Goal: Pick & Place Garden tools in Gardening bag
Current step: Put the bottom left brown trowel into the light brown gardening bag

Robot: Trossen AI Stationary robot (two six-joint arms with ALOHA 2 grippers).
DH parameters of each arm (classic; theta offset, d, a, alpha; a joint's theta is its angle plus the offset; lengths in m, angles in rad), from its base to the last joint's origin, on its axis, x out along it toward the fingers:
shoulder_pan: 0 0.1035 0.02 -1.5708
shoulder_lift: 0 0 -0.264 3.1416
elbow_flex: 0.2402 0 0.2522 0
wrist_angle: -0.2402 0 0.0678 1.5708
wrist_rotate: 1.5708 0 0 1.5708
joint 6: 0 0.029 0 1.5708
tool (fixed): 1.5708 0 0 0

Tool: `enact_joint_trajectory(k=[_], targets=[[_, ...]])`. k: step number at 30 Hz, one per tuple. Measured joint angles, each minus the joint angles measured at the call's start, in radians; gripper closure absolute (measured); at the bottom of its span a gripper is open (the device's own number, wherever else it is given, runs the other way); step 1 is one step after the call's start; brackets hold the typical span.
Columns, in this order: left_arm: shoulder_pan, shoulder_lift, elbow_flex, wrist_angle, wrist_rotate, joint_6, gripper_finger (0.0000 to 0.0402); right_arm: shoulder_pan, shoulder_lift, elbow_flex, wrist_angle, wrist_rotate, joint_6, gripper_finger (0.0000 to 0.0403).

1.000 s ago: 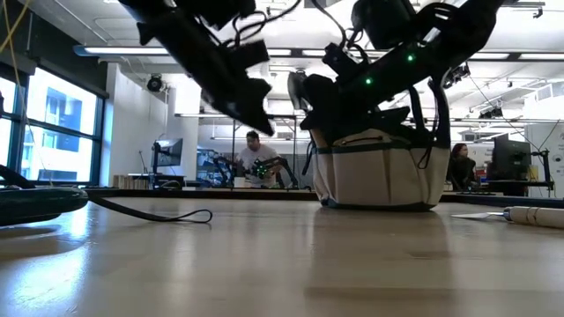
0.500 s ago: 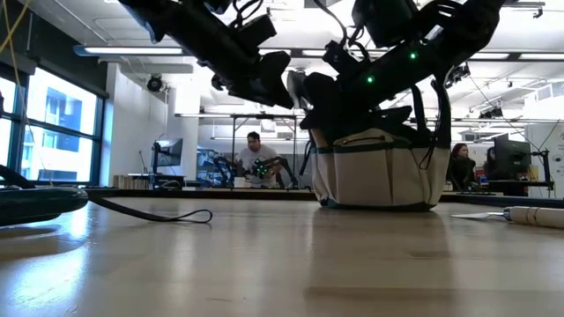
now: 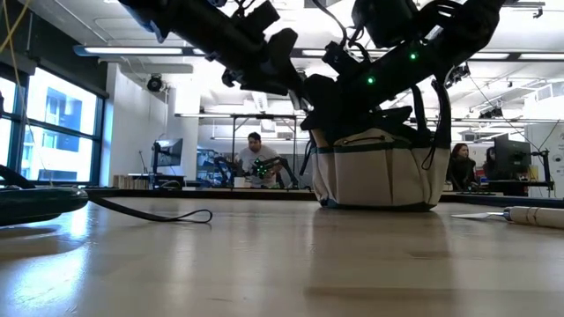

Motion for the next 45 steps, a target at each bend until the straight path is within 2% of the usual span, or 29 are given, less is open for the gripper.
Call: enact_joint_trajectory(k=[3, 7, 13, 17, 27, 33, 37, 41, 45], targets=[[0.000, 0.000, 0.000, 0.024, 0.000, 0.022, 0.0183, 0.000, 0.000, 0.000, 0.000, 0.000, 0.000, 0.0345], [0.012, 0.000, 0.000, 0.025, 0.008, 0.031, 0.0244, 0.000, 0.000, 0.000, 0.000, -0.001, 0.000, 0.0345], [0.071, 0.000, 0.000, 0.000, 0.164, 0.018, 0.0342, 0.000, 0.000, 0.000, 0.000, -0.004, 0.000, 0.0345], [0.087, 0.000, 0.000, 0.014, 0.212, 0.006, 0.0392, 0.000, 0.000, 0.000, -0.001, -0.003, 0.000, 0.0345], [0.084, 0.000, 0.000, 0.017, 0.213, 0.009, 0.0398, 0.000, 0.000, 0.000, 0.000, -0.013, 0.002, 0.0342], [0.084, 0.000, 0.000, 0.016, 0.247, 0.022, 0.0401, 0.003, 0.000, 0.000, 0.000, -0.041, 0.011, 0.0254], [0.084, 0.000, 0.000, 0.015, 0.247, 0.021, 0.0401, 0.021, 0.000, 0.000, 0.000, -0.024, 0.010, 0.0200], [0.084, 0.000, 0.000, 0.011, 0.247, 0.019, 0.0401, 0.053, -0.002, 0.000, -0.009, 0.056, -0.013, 0.0160], [0.084, 0.000, 0.000, 0.010, 0.258, 0.017, 0.0401, 0.104, -0.031, -0.001, -0.028, 0.138, -0.084, 0.0142]])
